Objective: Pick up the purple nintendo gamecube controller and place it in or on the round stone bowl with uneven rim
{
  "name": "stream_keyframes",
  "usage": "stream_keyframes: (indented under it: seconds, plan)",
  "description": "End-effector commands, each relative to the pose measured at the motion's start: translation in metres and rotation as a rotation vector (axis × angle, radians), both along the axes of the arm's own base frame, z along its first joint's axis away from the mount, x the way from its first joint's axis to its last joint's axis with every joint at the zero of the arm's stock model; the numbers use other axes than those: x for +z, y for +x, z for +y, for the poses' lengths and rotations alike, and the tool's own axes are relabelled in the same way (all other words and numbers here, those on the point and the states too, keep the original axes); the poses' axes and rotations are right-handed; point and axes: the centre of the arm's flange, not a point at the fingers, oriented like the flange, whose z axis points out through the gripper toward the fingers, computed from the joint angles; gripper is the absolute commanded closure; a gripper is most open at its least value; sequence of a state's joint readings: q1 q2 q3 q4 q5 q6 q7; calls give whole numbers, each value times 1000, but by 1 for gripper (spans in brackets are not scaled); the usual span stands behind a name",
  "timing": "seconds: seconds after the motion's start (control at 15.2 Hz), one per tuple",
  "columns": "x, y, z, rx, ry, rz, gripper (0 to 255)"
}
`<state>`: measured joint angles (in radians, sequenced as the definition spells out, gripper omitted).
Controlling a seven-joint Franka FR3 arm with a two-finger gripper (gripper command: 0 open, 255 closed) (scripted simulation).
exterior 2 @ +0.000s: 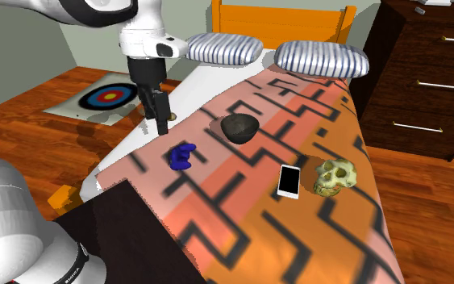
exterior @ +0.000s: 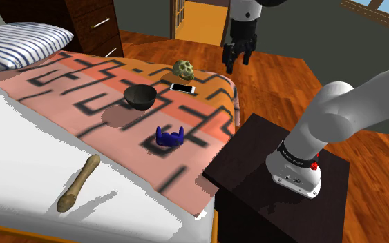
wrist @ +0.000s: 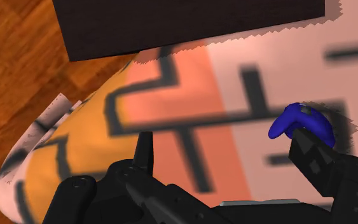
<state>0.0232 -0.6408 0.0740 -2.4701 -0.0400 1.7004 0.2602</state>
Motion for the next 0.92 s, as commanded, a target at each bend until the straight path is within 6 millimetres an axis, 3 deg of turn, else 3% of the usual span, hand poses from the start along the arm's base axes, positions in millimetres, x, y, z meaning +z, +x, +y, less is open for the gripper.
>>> stream_keyframes:
  seconds: [0.0,0.86]
  plan:
    - [-22,11,13,-9,4,-9,0]
    - [-152,85,83,-62,29,-55,0]
